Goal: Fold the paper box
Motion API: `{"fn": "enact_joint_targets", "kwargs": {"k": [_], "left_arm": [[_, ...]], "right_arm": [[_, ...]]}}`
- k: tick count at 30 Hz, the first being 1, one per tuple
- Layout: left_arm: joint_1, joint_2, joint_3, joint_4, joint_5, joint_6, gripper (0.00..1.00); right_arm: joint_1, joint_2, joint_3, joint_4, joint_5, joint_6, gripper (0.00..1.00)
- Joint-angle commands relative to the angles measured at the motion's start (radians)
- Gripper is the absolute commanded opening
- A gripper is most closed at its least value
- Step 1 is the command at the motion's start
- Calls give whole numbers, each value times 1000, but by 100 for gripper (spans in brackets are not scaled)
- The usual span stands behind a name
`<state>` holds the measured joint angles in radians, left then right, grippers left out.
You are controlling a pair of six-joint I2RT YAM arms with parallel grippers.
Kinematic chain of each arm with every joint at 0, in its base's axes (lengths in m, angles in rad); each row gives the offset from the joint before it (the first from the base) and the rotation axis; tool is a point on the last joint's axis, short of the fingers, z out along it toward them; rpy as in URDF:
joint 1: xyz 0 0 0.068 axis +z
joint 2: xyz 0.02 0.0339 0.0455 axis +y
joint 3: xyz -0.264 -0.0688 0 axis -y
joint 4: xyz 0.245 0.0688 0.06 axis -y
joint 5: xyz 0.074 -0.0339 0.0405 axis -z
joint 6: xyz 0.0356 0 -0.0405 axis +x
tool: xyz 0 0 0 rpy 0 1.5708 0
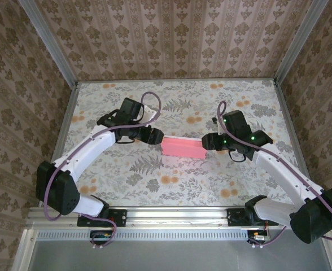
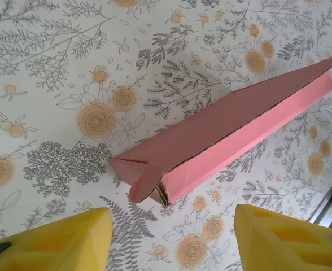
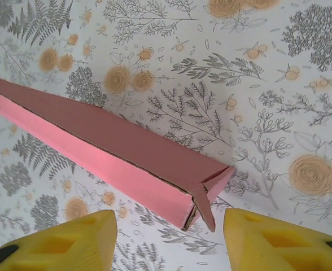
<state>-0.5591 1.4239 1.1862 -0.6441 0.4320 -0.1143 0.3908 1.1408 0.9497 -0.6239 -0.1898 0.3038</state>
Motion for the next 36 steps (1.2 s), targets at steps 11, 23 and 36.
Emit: {"fn": "enact_joint_targets", "kwargs": {"k": [11, 23, 36], "left_arm": [[7, 105, 109, -69, 5, 119, 45], [5, 130, 123, -92, 14, 118, 29], [4, 148, 124, -86, 72, 61, 9]], "right_arm": [[-4, 48, 52, -53, 49, -60, 30], [-4, 51, 38, -37, 33, -49, 19], [-2, 50, 34, -14, -3, -30, 9]]}}
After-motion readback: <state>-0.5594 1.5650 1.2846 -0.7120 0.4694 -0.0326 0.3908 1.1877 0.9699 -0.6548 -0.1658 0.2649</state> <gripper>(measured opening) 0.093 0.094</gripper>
